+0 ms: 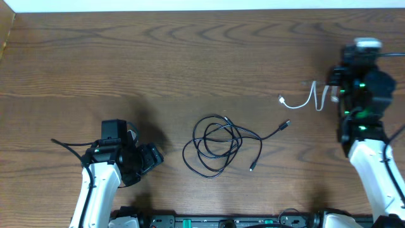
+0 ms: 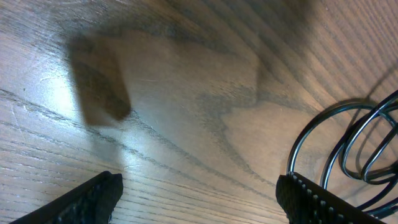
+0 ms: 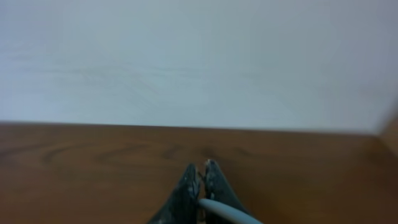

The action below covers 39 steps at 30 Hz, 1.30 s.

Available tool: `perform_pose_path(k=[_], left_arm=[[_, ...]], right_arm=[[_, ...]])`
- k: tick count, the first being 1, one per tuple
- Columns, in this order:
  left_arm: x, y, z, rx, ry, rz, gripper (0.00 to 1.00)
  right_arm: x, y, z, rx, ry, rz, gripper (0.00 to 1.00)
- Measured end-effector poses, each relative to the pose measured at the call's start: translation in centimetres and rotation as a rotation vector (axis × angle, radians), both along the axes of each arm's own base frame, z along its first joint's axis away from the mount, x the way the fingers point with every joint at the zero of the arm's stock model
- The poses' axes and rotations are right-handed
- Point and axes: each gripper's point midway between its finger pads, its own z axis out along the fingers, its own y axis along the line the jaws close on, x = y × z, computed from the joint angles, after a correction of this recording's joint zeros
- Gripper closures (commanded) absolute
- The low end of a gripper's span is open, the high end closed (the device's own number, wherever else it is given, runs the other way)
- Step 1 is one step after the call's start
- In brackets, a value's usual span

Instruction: Untangle cables

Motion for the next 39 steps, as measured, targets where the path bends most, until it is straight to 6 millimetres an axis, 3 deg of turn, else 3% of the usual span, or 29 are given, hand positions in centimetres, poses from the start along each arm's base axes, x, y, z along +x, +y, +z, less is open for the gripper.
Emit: perform_pose_path(k=[6, 10, 12, 15, 17, 18, 19, 27, 31, 32, 34, 37, 38, 39], left_arm=[[0.0, 0.0, 0.0, 0.0, 0.0, 0.0, 0.15], [0.0, 0.0, 0.0, 0.0, 0.0, 0.0, 0.15], [0.0, 0.0, 0.0, 0.0, 0.0, 0.0, 0.15], [0.0, 0.0, 0.0, 0.0, 0.0, 0.0, 0.15], [0.0, 0.0, 0.0, 0.0, 0.0, 0.0, 0.16], [0.0, 0.0, 0.0, 0.0, 0.0, 0.0, 0.15], [0.0, 0.0, 0.0, 0.0, 0.0, 0.0, 0.15], [0.0, 0.0, 0.0, 0.0, 0.0, 0.0, 0.15], [0.0, 0.0, 0.0, 0.0, 0.0, 0.0, 0.15], [0.0, 0.0, 0.0, 0.0, 0.0, 0.0, 0.15], [0.0, 0.0, 0.0, 0.0, 0.0, 0.0, 0.15], [0.0, 0.0, 0.0, 0.0, 0.0, 0.0, 0.15], [0.0, 0.0, 0.0, 0.0, 0.0, 0.0, 0.15], [0.0, 0.0, 0.0, 0.0, 0.0, 0.0, 0.15]], right_arm=[[-3.0, -9.1, -4.8, 0.288, 0.132, -0.306, 0.97], [-4.3, -11.9, -7.0, 0.405, 0.169, -0.424, 0.88], [-4.5, -12.2, -8.2, 0.449, 0.194, -0.448, 0.75], [-4.3, -11.8, -9.6, 0.496, 0.228, -0.445, 0.42], [-4.1, -11.4, -10.5, 0.527, 0.248, -0.435, 0.14], [-4.0, -11.2, -10.8, 0.543, 0.256, -0.428, 0.04], [-3.9, -10.9, -11.1, 0.56, 0.263, -0.417, 0.01], [-2.8, -6.9, -13.6, 0.637, 0.359, -0.298, 0.01], [-2.2, -4.6, -13.9, 0.637, 0.386, -0.234, 0.01], [-2.0, -3.9, -13.9, 0.631, 0.392, -0.214, 0.02], [-1.6, -2.8, -14.2, 0.603, 0.406, -0.172, 0.17], [-1.2, -1.0, -15.4, 0.539, 0.451, -0.11, 0.28], [-1.2, -0.4, -16.0, 0.523, 0.468, -0.093, 0.27], [-1.1, 0.2, -16.5, 0.508, 0.486, -0.076, 0.19]])
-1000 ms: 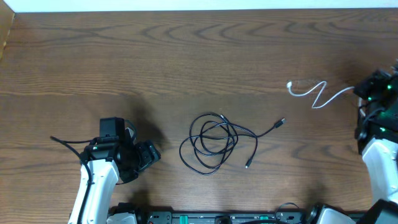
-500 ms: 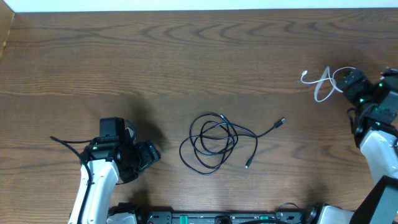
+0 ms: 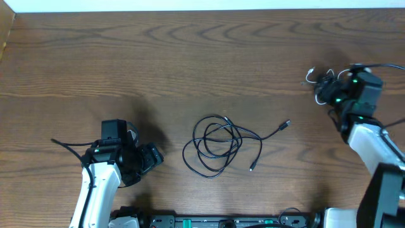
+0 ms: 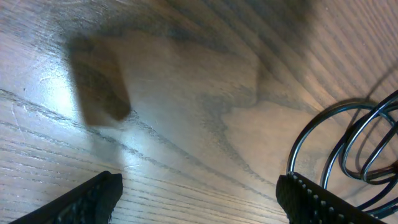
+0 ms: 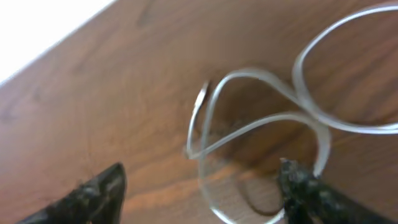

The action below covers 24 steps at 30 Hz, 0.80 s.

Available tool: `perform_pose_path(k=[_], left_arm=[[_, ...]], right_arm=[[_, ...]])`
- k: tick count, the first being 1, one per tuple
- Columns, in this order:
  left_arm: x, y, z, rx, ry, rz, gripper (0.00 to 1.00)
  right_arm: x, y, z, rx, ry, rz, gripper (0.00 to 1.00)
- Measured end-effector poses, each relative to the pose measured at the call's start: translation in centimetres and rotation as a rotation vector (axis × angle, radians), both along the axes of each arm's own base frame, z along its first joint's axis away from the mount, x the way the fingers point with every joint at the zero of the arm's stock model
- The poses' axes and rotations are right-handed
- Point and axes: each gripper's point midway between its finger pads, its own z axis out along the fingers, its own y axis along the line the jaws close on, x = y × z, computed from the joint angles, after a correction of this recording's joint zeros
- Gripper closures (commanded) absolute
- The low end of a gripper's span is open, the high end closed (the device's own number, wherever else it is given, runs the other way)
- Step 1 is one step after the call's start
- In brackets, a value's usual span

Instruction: Untangle cables

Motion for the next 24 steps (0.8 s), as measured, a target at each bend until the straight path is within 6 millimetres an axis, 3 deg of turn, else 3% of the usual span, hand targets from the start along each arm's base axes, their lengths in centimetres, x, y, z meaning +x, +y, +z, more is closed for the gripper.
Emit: perform_pose_path(k=[4, 8, 9, 11, 12, 13, 14, 17, 21, 24], left_arm=[[0.0, 0.0, 0.0, 0.0, 0.0, 0.0, 0.15], [0.0, 0.0, 0.0, 0.0, 0.0, 0.0, 0.15], [0.0, 0.0, 0.0, 0.0, 0.0, 0.0, 0.15], [0.0, 0.0, 0.0, 0.0, 0.0, 0.0, 0.15], [0.0, 0.0, 0.0, 0.0, 0.0, 0.0, 0.16], [0.0, 0.0, 0.0, 0.0, 0.0, 0.0, 0.16], [0.0, 0.0, 0.0, 0.0, 0.0, 0.0, 0.16], [0.0, 0.0, 0.0, 0.0, 0.0, 0.0, 0.16], [0.0, 0.0, 0.0, 0.0, 0.0, 0.0, 0.15], [0.0, 0.0, 0.0, 0.0, 0.0, 0.0, 0.15]], right_arm=[[0.1, 1.2, -2.5, -0.031, 0.06, 0.057, 0.03], [0.6, 0.6, -4.4, -0.046, 0.108, 0.051, 0.03], [1.0, 0.3, -4.6, -0.048, 0.102, 0.044, 0.08], [2.0, 0.0, -4.6, -0.056, 0.065, 0.038, 0.25], [2.5, -0.2, -4.4, -0.058, 0.043, 0.034, 0.6], [2.8, -0.3, -4.3, -0.06, 0.031, 0.028, 0.82], [3.2, -0.5, -4.1, -0.064, 0.011, 0.023, 0.96], [3.9, -1.4, -3.3, -0.067, -0.037, -0.011, 0.99], [3.6, -5.0, -3.0, -0.054, -0.043, -0.132, 0.99], [2.8, -8.1, -3.0, -0.046, -0.041, -0.22, 0.78]])
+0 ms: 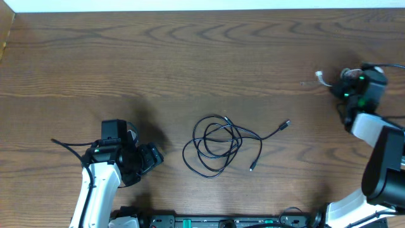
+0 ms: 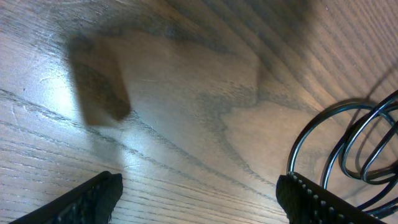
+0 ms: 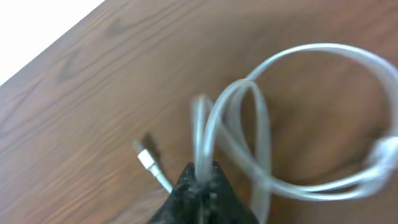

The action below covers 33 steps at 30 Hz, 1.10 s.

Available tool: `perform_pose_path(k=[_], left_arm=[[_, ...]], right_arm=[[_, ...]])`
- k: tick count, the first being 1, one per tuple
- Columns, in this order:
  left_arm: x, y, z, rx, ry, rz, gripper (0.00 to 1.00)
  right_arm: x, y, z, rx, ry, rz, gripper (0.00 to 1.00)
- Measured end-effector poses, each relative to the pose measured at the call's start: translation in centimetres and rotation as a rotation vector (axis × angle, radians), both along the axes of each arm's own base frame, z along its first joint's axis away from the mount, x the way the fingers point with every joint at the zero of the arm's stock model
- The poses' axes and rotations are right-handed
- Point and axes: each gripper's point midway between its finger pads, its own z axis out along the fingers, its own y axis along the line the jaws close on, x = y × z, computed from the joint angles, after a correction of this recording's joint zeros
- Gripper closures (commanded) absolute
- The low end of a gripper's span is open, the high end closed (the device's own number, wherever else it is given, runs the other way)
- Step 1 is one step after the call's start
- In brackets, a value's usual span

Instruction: Untangle cables

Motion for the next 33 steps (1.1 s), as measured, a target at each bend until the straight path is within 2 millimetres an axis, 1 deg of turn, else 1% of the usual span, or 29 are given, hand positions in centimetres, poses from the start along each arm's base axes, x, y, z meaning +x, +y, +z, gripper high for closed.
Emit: perform_pose_path(k=[2, 3, 4, 5, 6, 7, 9, 11, 12, 14, 16, 17, 19, 22, 24, 25, 26, 27, 29, 31, 32, 33], left_arm=[[0.0, 0.0, 0.0, 0.0, 0.0, 0.0, 0.15], [0.0, 0.0, 0.0, 0.0, 0.0, 0.0, 0.15], [0.0, 0.0, 0.0, 0.0, 0.0, 0.0, 0.15], [0.0, 0.0, 0.0, 0.0, 0.0, 0.0, 0.15], [0.0, 0.0, 0.0, 0.0, 0.0, 0.0, 0.15], [0.0, 0.0, 0.0, 0.0, 0.0, 0.0, 0.15], [0.0, 0.0, 0.0, 0.0, 0.0, 0.0, 0.15], [0.0, 0.0, 0.0, 0.0, 0.0, 0.0, 0.15], [0.0, 0.0, 0.0, 0.0, 0.0, 0.0, 0.15], [0.0, 0.0, 0.0, 0.0, 0.0, 0.0, 0.15], [0.0, 0.0, 0.0, 0.0, -0.001, 0.0, 0.15], [0.0, 0.0, 0.0, 0.0, 0.0, 0.0, 0.15], [0.0, 0.0, 0.0, 0.0, -0.001, 0.0, 0.15], [0.0, 0.0, 0.0, 0.0, 0.0, 0.0, 0.15], [0.0, 0.0, 0.0, 0.0, -0.001, 0.0, 0.15], [0.0, 0.0, 0.0, 0.0, -0.001, 0.0, 0.15], [0.0, 0.0, 0.0, 0.0, 0.0, 0.0, 0.15], [0.0, 0.0, 0.0, 0.0, 0.0, 0.0, 0.15], [0.0, 0.0, 0.0, 0.0, 0.0, 0.0, 0.15], [0.0, 0.0, 0.0, 0.0, 0.0, 0.0, 0.16], [0.0, 0.0, 0.0, 0.0, 0.0, 0.0, 0.18], [0.0, 0.0, 0.0, -0.001, 0.0, 0.0, 0.24]], right_arm=[[-0.7, -2.2, 0.0, 0.013, -0.001, -0.058, 0.78], [-1.0, -2.9, -0.1, 0.014, 0.0, -0.072, 0.78], [-1.5, -4.1, -0.1, 0.02, -0.002, -0.1, 0.73], [-1.7, -4.6, -0.1, 0.028, -0.005, -0.111, 0.54], [-1.9, -5.1, 0.0, 0.035, -0.008, -0.12, 0.22], [-2.0, -5.5, 0.0, 0.045, -0.013, -0.122, 0.01], [-2.2, -5.6, 0.0, 0.063, -0.016, -0.115, 0.01], [-2.3, -5.2, -0.3, 0.099, 0.005, -0.104, 0.01], [-2.5, -4.8, -0.6, 0.128, 0.031, -0.102, 0.01], [-3.4, -4.1, -1.3, 0.188, 0.126, -0.118, 0.01], [-4.0, -4.1, -0.5, 0.203, 0.203, -0.14, 0.01], [-4.1, -4.2, 0.1, 0.196, 0.222, -0.146, 0.01], [-3.9, -4.5, 2.2, 0.172, 0.257, -0.154, 0.01], [-2.5, -4.3, 7.3, 0.109, 0.234, -0.126, 0.01], [-1.9, -3.5, 9.5, 0.082, 0.222, -0.097, 0.01], [-1.6, -2.8, 10.5, 0.065, 0.22, -0.071, 0.01], [-1.6, -2.0, 10.8, 0.058, 0.228, -0.051, 0.01], [-1.7, -0.8, 10.6, 0.054, 0.254, -0.023, 0.01], [-2.4, 1.4, 9.6, 0.06, 0.32, 0.031, 0.01], [-3.8, 4.7, 7.9, 0.077, 0.426, 0.114, 0.01], [-4.2, 6.2, 7.4, 0.084, 0.454, 0.159, 0.01], [-4.5, 7.7, 7.0, 0.086, 0.476, 0.208, 0.02]])
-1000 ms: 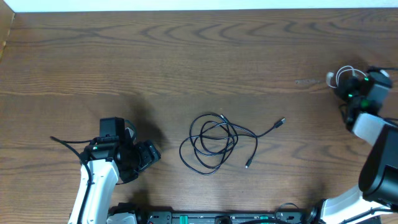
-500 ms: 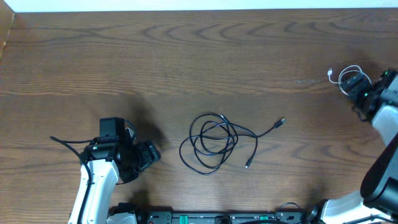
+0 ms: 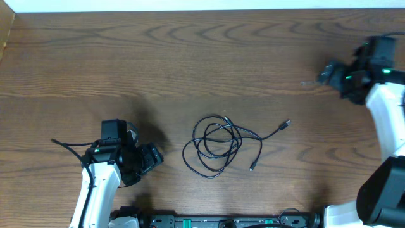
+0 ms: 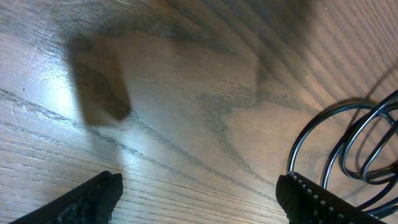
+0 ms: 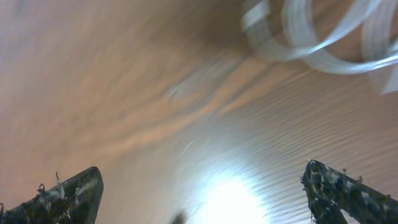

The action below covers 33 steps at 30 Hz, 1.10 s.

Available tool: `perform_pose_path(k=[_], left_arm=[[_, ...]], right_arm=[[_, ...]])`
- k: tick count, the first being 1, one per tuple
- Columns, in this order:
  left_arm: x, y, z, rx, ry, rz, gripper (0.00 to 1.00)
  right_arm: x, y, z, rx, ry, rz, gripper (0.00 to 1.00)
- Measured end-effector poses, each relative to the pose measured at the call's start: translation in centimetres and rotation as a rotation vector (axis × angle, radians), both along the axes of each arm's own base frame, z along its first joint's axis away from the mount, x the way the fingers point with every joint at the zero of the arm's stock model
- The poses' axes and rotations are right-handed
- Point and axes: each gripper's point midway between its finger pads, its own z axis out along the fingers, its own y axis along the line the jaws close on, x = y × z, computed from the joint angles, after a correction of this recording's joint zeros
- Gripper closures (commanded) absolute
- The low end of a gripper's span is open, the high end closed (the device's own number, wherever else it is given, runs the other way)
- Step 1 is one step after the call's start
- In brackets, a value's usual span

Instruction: Untangle cables

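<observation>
A black cable [image 3: 218, 144] lies coiled mid-table, one plug end [image 3: 287, 124] trailing right. Its loops [image 4: 357, 140] show at the right edge of the left wrist view. My left gripper [image 3: 150, 158] rests open on the table left of the coil, with only bare wood between its fingers [image 4: 316, 199]. My right gripper [image 3: 327, 71] is at the far right of the table and is open. A white cable [image 5: 311, 43] lies blurred beyond its fingers [image 5: 65, 193], apart from them. The white cable does not show in the overhead view.
The wooden table [image 3: 190, 57] ends at a white back edge [image 3: 190, 5]. A raised wooden side [image 3: 5, 31] stands at the far left. My right arm [image 3: 386, 114] runs along the right edge.
My right gripper was shut on the white cable with a plug showing beside it. Now it is open, farther back and to the right, with the cable beyond its fingers. The left arm is unchanged.
My right gripper first held the white cable, which was stretched out at the table's right. Then it stood open over the cable, bunched at the far right. It was shut on the cable again, and now it is open. The black coil and left arm stayed put.
</observation>
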Motion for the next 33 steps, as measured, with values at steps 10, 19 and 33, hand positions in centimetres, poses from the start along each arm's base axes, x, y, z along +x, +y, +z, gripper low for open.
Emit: perform_pose_path(k=[10, 19, 33], left_arm=[[0.3, 0.0, 0.0, -0.001, -0.009, 0.017, 0.92], [0.3, 0.0, 0.0, -0.018, 0.018, 0.113, 0.02], [0.3, 0.0, 0.0, -0.019, 0.022, 0.124, 0.02]], right_arm=[[-4.3, 13.3, -4.0, 0.166, 0.127, 0.404, 0.85], [-8.0, 21.9, -3.9, 0.275, 0.159, 0.666, 0.64], [-11.2, 27.2, -4.7, 0.198, 0.165, 0.848, 0.54]])
